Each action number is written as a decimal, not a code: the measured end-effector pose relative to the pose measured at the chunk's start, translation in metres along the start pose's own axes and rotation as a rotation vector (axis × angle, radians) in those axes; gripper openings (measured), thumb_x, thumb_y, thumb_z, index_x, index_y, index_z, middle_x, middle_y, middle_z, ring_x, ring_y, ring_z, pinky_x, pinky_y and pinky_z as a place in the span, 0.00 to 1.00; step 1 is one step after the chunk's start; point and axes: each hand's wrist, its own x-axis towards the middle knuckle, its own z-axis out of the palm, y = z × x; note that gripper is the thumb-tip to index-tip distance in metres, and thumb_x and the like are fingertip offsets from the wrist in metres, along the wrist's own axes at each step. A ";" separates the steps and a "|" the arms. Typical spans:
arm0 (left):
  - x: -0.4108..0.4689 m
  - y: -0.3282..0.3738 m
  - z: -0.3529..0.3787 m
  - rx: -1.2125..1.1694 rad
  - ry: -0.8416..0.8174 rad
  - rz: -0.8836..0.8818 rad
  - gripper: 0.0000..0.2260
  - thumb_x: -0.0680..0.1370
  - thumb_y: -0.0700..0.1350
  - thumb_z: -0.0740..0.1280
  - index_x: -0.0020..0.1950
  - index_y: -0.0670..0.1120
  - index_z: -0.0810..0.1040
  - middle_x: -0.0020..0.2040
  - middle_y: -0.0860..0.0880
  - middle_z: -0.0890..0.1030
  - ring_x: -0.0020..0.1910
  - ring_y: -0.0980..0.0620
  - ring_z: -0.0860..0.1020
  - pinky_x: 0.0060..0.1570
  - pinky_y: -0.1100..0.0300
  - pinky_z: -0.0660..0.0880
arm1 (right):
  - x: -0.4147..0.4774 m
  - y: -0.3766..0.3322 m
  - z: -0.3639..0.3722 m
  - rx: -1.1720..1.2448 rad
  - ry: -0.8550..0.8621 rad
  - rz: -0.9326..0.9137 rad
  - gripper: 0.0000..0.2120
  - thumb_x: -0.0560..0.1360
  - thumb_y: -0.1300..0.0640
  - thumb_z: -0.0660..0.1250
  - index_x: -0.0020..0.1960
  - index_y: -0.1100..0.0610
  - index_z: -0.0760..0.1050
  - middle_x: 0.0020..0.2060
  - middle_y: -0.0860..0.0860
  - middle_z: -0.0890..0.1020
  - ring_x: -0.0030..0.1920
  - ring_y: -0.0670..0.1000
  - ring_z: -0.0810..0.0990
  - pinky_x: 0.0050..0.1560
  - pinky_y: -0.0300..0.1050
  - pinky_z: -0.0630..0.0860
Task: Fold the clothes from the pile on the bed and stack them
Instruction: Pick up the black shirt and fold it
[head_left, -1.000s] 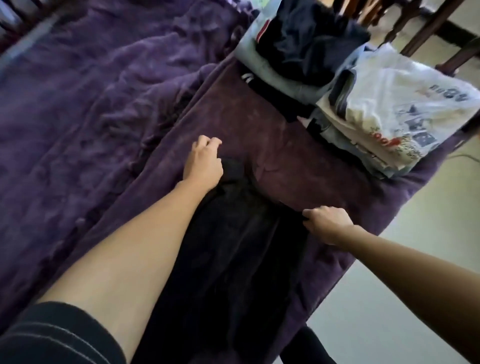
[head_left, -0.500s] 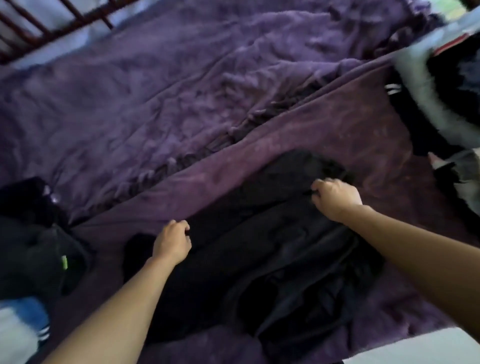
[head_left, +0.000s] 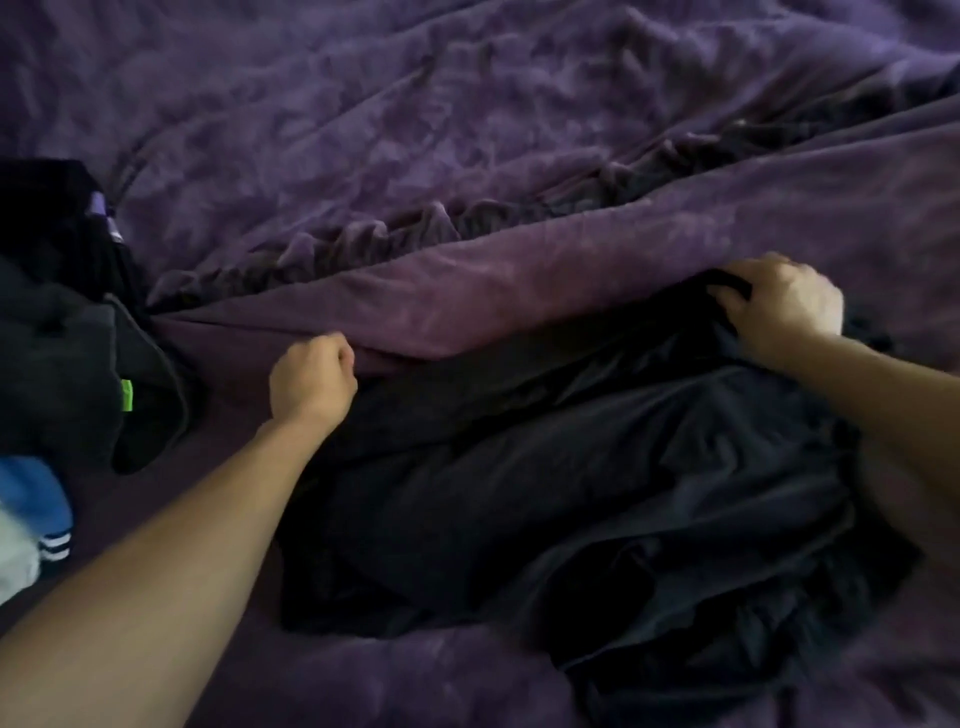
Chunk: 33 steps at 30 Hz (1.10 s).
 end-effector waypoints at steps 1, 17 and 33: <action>0.007 -0.001 -0.011 -0.052 0.106 0.018 0.05 0.76 0.37 0.64 0.45 0.44 0.80 0.45 0.39 0.82 0.46 0.36 0.78 0.43 0.49 0.72 | 0.004 0.001 -0.009 0.028 0.049 0.020 0.15 0.75 0.47 0.65 0.56 0.53 0.80 0.51 0.61 0.80 0.49 0.66 0.78 0.46 0.55 0.74; 0.003 -0.014 0.023 -0.254 0.363 -0.063 0.15 0.77 0.48 0.65 0.62 0.44 0.75 0.62 0.40 0.72 0.62 0.39 0.69 0.61 0.49 0.64 | 0.010 -0.017 0.028 0.060 0.129 0.001 0.30 0.72 0.57 0.66 0.72 0.53 0.63 0.74 0.59 0.60 0.73 0.63 0.58 0.65 0.63 0.63; -0.248 -0.085 0.106 -0.587 -0.002 -0.474 0.22 0.74 0.49 0.73 0.64 0.40 0.76 0.47 0.44 0.78 0.51 0.42 0.77 0.56 0.50 0.71 | -0.340 -0.053 0.097 -0.010 -0.329 -0.487 0.15 0.59 0.52 0.77 0.46 0.52 0.83 0.58 0.54 0.81 0.56 0.58 0.81 0.44 0.51 0.78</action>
